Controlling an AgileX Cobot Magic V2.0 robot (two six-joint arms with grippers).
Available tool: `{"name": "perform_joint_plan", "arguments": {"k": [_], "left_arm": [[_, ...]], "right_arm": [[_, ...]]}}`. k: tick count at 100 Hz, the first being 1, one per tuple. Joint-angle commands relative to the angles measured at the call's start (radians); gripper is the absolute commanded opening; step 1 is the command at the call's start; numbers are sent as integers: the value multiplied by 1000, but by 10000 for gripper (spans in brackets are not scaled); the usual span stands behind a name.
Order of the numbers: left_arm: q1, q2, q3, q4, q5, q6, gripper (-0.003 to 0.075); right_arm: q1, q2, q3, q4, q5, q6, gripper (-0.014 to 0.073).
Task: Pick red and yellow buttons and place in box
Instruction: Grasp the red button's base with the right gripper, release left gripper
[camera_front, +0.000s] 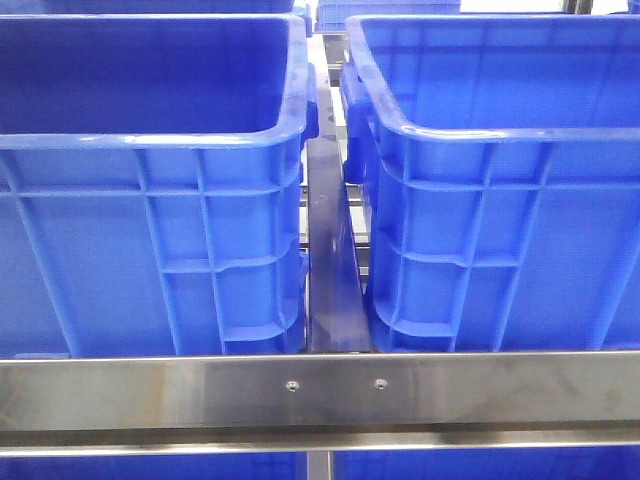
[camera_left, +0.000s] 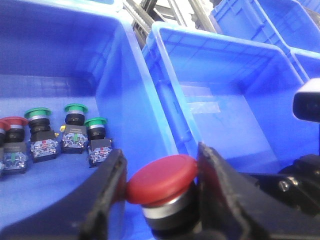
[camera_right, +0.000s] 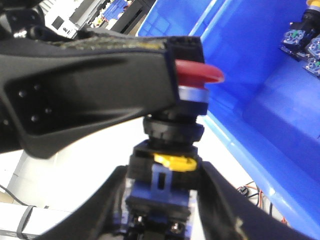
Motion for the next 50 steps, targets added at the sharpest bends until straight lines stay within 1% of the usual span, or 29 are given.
{"name": "perform_joint_plan", "arguments": {"k": [1,8,11,13,18,25,31,44,50], "left_arm": [[-7,-8,-28,-27,-71,-4,50],[-7,-8,-28,-27,-71,-4,146],[-7,-8,-28,-27,-71,-4,208],[-7,-8,-28,-27,-71,-4,234],[-7,-8,-28,-27,-74,-4,340],[-7,-8,-28,-27,-79,-4,442],[-7,-8,-28,-21,-83,-1,477],[-7,-8,-28,-18,-88,22,477],[-7,-17,-28,13,-94,22,477]], "right_arm": [[4,-40,-39,60,77,-18,4],[4,-40,-39,60,77,-18,4],[4,-40,-39,60,77,-18,4],[4,-40,-39,60,77,-18,4],[4,-40,-39,60,77,-18,4],[4,-40,-39,60,77,-18,4],[4,-40,-39,60,75,-18,4],[3,-40,-39,60,63,-18,4],[3,-40,-39,60,51,-18,4]]}}
